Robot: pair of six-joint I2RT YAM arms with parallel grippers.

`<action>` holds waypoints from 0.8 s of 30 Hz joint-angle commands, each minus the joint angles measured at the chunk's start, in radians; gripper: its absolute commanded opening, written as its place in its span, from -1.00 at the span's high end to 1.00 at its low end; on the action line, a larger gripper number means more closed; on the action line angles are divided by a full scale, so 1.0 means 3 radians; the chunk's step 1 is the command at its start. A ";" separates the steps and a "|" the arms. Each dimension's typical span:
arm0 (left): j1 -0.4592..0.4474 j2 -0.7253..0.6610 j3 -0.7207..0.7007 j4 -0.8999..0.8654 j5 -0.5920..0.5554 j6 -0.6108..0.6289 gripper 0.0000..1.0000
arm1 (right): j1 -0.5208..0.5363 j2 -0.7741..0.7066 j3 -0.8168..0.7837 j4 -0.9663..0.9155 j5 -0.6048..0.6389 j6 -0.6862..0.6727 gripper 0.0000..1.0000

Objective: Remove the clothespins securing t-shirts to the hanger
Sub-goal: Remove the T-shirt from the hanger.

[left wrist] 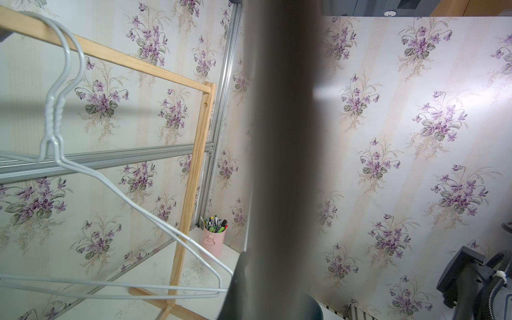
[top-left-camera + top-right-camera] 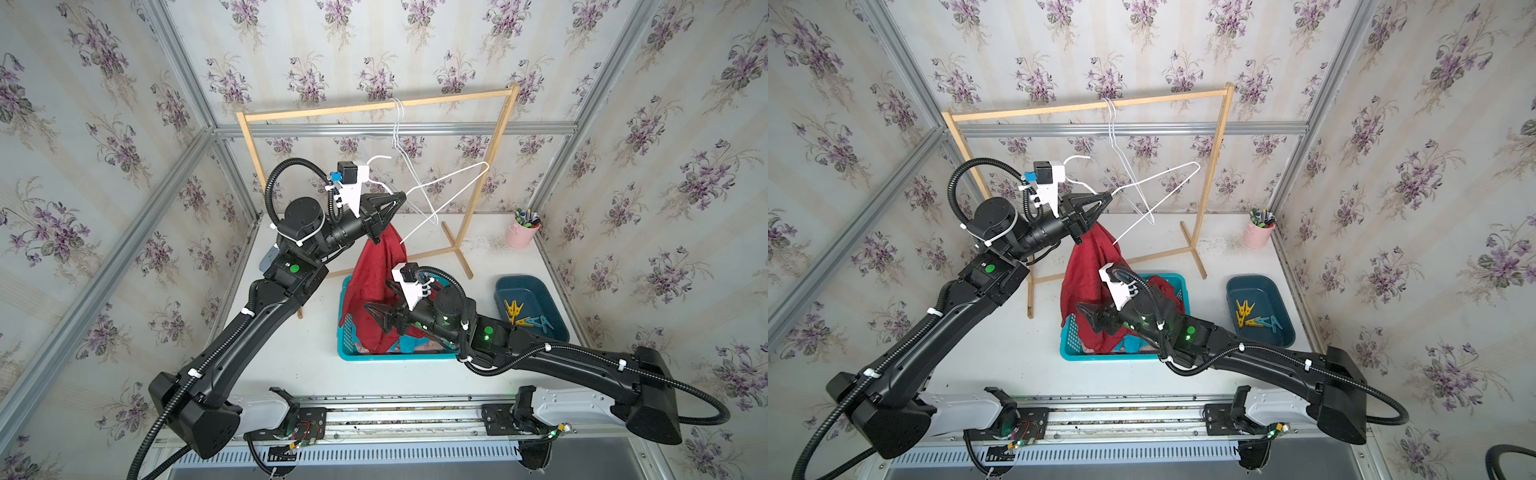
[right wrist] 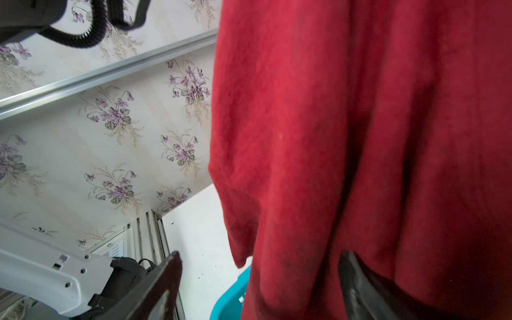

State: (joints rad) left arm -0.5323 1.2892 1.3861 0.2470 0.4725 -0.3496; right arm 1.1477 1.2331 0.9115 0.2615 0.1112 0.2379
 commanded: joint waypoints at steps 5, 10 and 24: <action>-0.0044 -0.0032 -0.0159 0.0379 -0.0208 -0.0064 1.00 | 0.0027 0.0180 0.0008 0.0099 0.0080 0.0111 0.32; -0.0046 -0.0055 -0.0162 0.0386 -0.0214 -0.0045 1.00 | 0.0028 0.0100 -0.0170 0.0218 0.0083 -0.0017 1.00; -0.0048 -0.0006 0.0036 0.0556 -0.0255 -0.0265 0.97 | 0.0040 0.0200 -0.0633 -0.0084 0.0055 -0.0037 1.00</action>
State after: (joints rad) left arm -0.5484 1.2846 1.3819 0.3656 0.3973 -0.4053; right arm 1.1591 1.2968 0.7288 0.2504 0.1116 0.2276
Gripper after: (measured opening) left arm 0.065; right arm 0.052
